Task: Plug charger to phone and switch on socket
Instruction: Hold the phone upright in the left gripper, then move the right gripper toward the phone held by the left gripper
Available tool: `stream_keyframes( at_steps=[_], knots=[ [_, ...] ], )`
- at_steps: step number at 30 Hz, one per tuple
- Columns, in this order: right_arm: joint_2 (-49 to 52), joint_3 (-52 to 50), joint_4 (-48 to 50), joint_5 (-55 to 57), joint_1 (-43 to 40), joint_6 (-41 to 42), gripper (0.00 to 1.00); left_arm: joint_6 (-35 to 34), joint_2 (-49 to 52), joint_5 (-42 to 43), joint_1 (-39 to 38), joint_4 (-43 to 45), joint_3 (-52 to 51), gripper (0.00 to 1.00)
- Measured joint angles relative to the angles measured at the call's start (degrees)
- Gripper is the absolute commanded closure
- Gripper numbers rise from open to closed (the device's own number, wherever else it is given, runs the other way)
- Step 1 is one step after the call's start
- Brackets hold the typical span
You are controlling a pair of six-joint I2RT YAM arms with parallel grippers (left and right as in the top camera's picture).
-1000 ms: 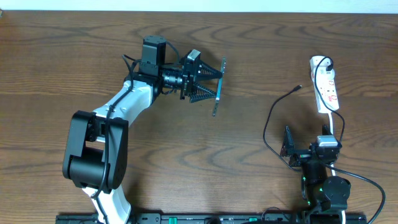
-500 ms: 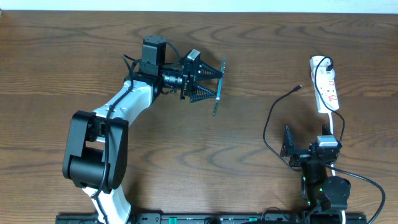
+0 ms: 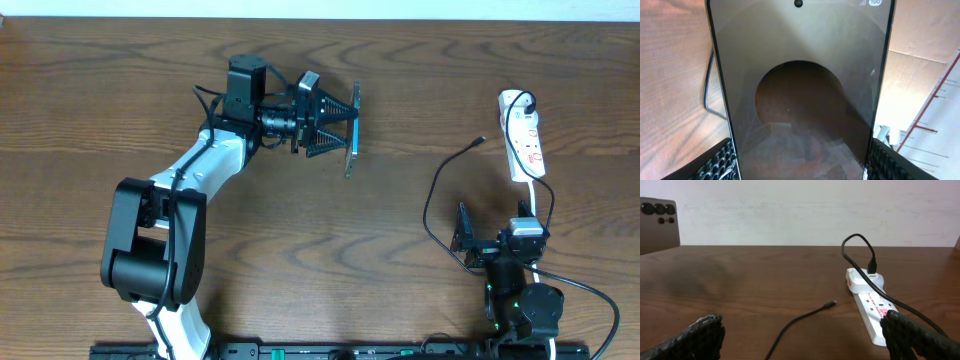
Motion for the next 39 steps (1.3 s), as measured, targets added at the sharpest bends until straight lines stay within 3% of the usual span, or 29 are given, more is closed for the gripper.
stream_keyframes(
  at_steps=[15,31,35,39],
  knots=[
    [0.0,0.0,0.0,0.0,0.0,0.0,0.01,-0.7,0.0,-3.0,0.0,1.6,0.0,0.47],
    [0.0,0.0,0.0,0.0,0.0,0.3,0.01,-10.9,0.0,-3.4,0.0,1.6,0.0,0.47],
    [0.0,0.0,0.0,0.0,0.0,4.3,0.01,-12.0,0.0,-3.4,0.0,1.6,0.0,0.47],
    [0.0,0.0,0.0,-0.9,0.0,16.1,0.01,-12.2,0.0,-3.4,0.0,1.6,0.0,0.47]
  ],
)
